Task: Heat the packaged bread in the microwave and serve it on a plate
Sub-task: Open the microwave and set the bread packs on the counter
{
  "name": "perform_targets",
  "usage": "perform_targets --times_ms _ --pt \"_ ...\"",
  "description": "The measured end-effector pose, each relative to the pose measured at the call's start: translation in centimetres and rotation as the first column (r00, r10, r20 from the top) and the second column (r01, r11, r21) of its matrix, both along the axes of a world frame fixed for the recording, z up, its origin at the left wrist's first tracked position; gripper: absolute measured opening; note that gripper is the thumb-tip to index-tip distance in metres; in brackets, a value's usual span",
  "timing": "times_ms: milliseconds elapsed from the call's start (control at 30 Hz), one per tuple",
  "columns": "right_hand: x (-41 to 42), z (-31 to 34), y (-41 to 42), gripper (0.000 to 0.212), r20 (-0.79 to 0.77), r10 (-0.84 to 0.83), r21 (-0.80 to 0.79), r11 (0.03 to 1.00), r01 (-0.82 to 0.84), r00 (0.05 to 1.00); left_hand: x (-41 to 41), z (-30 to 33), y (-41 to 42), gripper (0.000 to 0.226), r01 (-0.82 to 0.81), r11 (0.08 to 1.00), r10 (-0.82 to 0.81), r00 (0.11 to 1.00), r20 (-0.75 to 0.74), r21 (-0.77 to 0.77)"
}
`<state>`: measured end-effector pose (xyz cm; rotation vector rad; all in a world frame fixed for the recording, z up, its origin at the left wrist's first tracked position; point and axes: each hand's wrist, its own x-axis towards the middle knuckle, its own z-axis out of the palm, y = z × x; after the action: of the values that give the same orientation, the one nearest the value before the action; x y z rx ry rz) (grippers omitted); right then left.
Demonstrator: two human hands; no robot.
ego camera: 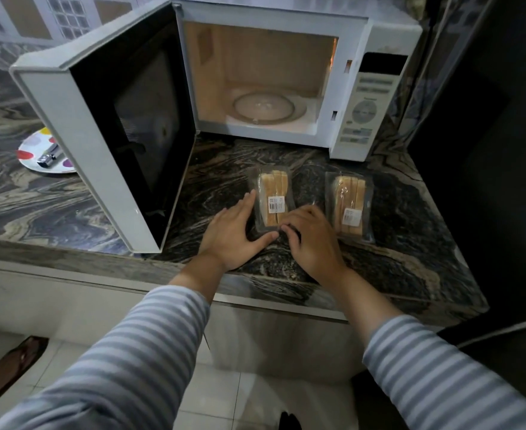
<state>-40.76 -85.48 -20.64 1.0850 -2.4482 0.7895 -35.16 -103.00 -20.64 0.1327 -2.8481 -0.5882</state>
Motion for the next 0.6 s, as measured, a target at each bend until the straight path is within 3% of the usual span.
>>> perform_targets --times_ms 200,600 --pt "0.54 -0.02 0.02 0.022 0.001 0.013 -0.06 0.998 -0.013 1.0 0.08 0.05 0.35 0.1 -0.014 0.999 0.015 0.998 0.057 -0.029" --pt "0.42 0.18 -0.44 0.03 -0.017 0.016 -0.003 1.0 -0.017 1.0 0.06 0.84 0.72 0.095 -0.041 0.998 0.05 0.982 0.181 -0.055"
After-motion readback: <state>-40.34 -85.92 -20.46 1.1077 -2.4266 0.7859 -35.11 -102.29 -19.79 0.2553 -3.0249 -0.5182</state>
